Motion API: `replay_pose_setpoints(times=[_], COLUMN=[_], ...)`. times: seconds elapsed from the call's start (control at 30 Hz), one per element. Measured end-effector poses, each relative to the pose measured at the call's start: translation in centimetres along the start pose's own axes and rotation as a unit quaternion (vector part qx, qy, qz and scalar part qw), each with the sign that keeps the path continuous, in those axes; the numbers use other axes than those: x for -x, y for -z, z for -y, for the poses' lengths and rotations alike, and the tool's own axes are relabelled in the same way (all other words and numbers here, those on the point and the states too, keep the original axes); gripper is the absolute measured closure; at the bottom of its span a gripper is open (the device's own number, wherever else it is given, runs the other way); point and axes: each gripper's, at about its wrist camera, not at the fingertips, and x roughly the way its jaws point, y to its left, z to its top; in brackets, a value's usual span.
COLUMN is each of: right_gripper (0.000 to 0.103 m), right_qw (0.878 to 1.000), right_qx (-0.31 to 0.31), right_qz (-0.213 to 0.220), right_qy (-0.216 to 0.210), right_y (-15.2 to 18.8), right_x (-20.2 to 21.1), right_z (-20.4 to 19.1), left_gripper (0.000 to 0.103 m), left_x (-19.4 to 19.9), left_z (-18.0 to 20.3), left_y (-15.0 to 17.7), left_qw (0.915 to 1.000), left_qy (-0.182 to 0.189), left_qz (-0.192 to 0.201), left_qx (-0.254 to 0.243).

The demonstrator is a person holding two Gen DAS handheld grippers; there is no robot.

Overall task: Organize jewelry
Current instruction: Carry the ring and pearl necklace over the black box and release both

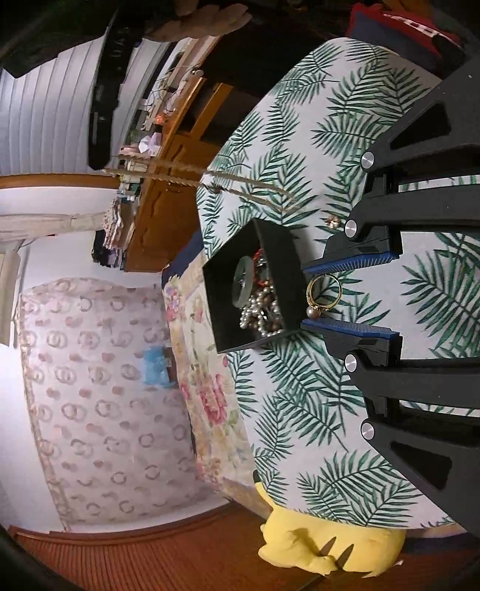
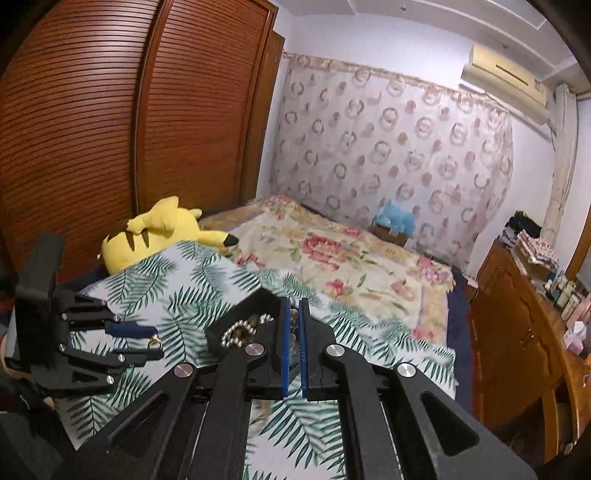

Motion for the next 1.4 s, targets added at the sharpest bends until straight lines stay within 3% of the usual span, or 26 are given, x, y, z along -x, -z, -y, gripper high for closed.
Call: replay_pose_setpoints(times=[0.3,0.77,1.3,1.4], right_gripper=[0.098,0.098,0.096,0.076], right_qw=[0.999,0.999,0.994,0.993], right_qx=[-0.002,-0.009,-0.07,-0.076], right_qz=[0.027,0.027,-0.072,-0.074], right_qy=[0.019,0.021,-0.042,-0.042], right_y=[-3.7,-6.9,-0.5,0.7], right_x=[0.2,-2.1,-10.4,-11.0], right_z=[1.7,2.0,1.2,1.3], left_gripper=[0.08,0.08,0.08,0.08], left_x=[-0.7,-2.4,-6.2,-7.0], left_z=[-0.9,-1.9,-2.8,-2.8], left_y=[-1.8,-3.9,-6.0,-6.1], left_qw=[0.9999,0.9997,0.9996,0.9995], left_qy=[-0.009,-0.023,-0.028,-0.027], left_qz=[0.008,0.01,-0.009,-0.012], left_qx=[0.004,0.004,0.004,0.006])
